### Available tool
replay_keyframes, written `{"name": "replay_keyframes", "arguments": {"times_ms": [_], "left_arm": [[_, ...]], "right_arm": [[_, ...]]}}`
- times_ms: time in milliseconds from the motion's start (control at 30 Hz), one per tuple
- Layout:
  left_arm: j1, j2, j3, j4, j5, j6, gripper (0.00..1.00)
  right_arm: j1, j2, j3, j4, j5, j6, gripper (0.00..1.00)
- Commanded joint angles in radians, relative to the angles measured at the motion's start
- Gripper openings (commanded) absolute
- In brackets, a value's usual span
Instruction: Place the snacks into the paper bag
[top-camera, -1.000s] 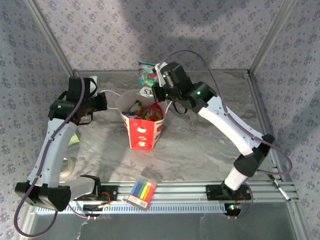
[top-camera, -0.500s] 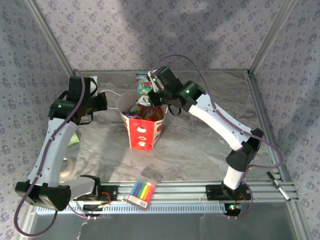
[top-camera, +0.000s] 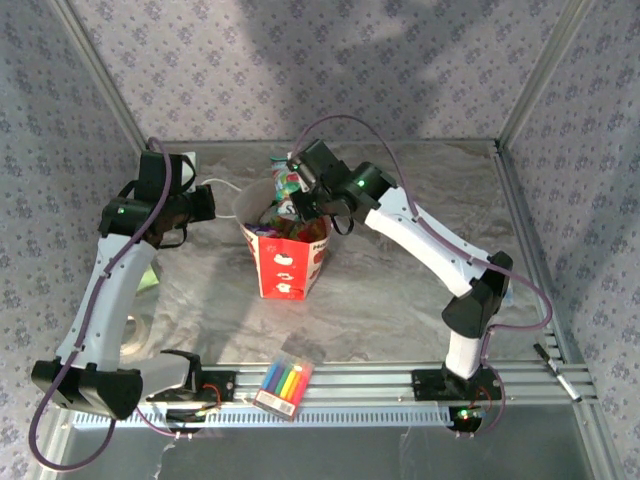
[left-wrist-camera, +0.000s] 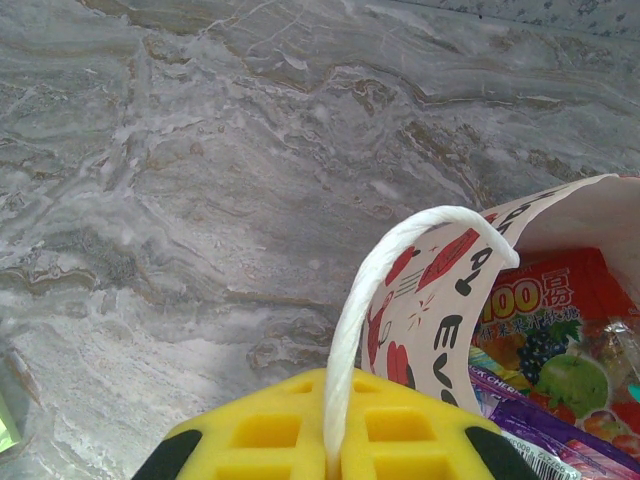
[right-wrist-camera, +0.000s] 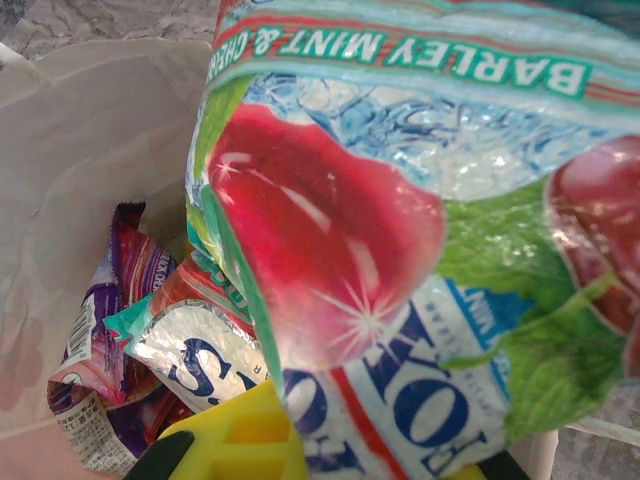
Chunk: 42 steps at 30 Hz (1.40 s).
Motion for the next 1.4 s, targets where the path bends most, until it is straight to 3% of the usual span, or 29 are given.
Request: {"name": "replay_keyframes", "arguments": {"times_ms": [0, 300, 500, 867, 1100, 1367], "left_arm": [[-0.004, 0.004, 0.010, 0.006, -0.009, 0.011, 0.09], [-0.004, 0.016, 0.007, 0.008, -0.004, 0.010, 0.08], [-0.004, 0.020, 0.009, 0.008, -0.003, 0.010, 0.09], [-0.004, 0.021, 0.021, 0.008, 0.000, 0.008, 0.09], [-0.004, 0.024, 0.029, 0.010, 0.002, 0.006, 0.09], [-0.004, 0.012, 0.030, 0.003, -0.002, 0.006, 0.09]], "right_arm": [[0.006, 0.004, 0.049, -0.010, 0.031, 0.000, 0.10], [0.015, 0.037, 0.074, -0.049, 0.033, -0.009, 0.21], [0.025, 0.037, 0.095, -0.055, 0.036, -0.027, 0.45], [0.044, -0.031, 0.098, -0.024, 0.042, -0.063, 0.77], [0.042, -0.129, 0.053, 0.024, 0.059, -0.086, 0.86], [0.021, -0.230, -0.025, 0.070, 0.089, -0.082, 0.87]]}}
